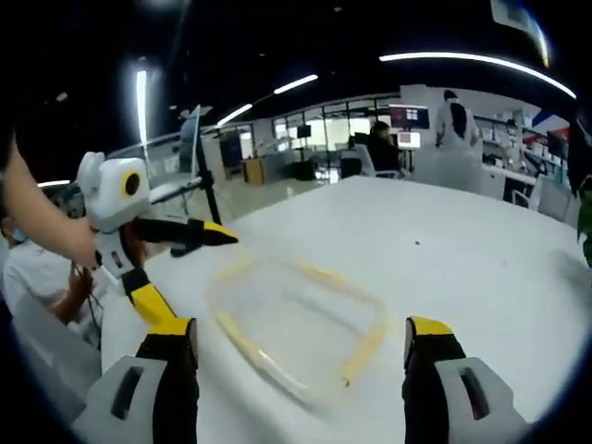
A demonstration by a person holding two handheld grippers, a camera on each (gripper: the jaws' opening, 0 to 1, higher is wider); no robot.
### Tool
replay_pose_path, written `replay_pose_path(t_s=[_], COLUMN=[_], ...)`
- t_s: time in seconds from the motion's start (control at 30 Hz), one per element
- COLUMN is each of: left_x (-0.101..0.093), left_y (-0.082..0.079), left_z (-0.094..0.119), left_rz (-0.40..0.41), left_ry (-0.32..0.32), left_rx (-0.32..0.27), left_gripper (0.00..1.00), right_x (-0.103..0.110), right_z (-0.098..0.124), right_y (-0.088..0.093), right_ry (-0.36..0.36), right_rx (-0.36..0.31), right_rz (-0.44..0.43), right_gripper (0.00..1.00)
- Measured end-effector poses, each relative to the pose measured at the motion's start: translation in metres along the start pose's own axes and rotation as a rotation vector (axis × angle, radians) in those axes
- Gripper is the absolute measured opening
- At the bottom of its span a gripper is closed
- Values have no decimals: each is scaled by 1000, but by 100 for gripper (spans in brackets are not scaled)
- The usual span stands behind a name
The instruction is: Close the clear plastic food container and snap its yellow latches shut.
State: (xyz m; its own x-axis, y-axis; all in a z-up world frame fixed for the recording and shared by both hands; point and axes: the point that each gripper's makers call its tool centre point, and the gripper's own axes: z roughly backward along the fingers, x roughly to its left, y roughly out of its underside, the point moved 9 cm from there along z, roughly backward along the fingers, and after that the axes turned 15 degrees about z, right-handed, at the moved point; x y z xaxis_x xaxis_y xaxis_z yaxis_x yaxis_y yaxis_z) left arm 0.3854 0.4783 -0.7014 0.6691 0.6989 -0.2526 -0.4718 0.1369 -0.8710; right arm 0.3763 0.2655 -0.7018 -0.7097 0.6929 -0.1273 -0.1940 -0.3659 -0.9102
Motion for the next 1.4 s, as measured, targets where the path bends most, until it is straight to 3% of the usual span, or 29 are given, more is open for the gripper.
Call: replay_pose_path(t_s=[0.63,1.03,1.4], left_x=[-3,-5,-10], left_y=[14,28,35], left_z=[36,56,69], left_rz=[147,190,213], left_ry=[-54,-74,-65], left_rx=[-73,-81,-97], left_gripper=[91,90,89], right_x=[2,1,-5], right_z=[34,67,82], right_y=[3,0,6], right_ry=[49,70,97], right_rx=[-31,-57,-53], right_rz=[-39,-40,-54], right_gripper=[93,91,91])
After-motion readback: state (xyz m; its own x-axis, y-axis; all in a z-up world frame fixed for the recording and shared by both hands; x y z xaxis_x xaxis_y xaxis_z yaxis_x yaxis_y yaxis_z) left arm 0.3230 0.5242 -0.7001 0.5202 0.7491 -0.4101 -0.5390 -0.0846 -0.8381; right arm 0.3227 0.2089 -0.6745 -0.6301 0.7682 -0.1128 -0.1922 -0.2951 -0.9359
